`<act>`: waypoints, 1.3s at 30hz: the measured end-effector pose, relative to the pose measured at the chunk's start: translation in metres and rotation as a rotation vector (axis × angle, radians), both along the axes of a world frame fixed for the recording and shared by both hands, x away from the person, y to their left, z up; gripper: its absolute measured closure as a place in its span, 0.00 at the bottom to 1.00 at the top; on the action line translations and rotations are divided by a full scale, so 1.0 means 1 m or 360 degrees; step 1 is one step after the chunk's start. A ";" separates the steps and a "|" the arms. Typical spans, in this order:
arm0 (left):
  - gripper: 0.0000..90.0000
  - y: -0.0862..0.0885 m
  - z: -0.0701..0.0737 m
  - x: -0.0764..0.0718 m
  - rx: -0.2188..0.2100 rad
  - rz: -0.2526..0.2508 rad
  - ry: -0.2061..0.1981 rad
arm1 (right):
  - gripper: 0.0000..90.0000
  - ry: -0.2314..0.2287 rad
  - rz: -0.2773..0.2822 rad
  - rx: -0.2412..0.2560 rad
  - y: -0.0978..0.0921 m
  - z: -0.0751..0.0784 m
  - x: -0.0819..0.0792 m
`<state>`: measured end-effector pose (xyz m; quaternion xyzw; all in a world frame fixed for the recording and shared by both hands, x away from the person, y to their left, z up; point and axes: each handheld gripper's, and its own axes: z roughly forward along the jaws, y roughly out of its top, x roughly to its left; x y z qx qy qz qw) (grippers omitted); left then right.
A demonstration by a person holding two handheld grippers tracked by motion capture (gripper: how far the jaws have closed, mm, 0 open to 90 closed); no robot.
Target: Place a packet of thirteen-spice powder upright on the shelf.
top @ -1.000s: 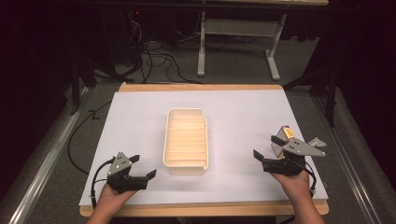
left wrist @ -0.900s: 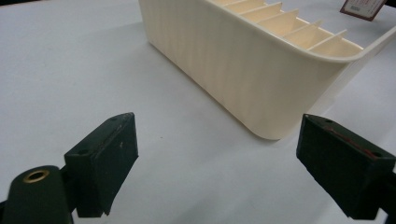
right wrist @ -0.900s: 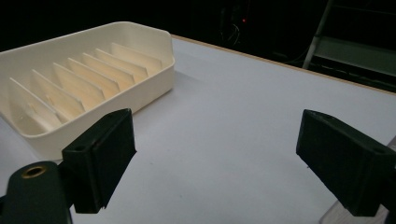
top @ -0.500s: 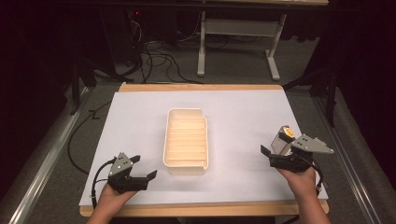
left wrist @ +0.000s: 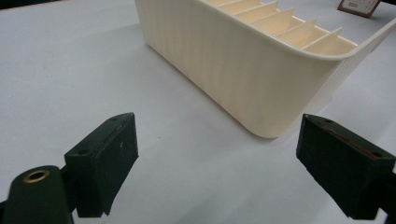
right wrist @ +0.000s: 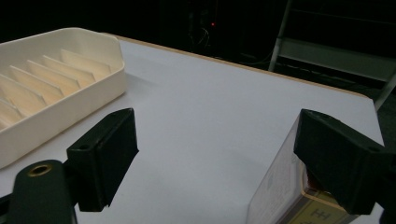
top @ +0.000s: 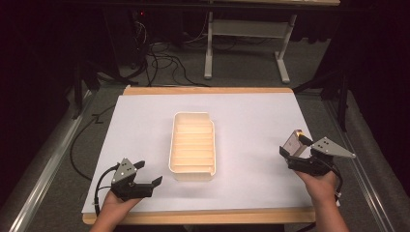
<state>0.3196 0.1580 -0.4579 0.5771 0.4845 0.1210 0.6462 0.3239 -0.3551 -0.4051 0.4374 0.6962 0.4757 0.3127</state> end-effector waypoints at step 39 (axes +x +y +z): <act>0.15 -0.002 -0.003 -0.001 0.0031 -0.0028 0.0008 | 0.18 0.0017 -0.0142 0.0027 -0.019 -0.011 0.003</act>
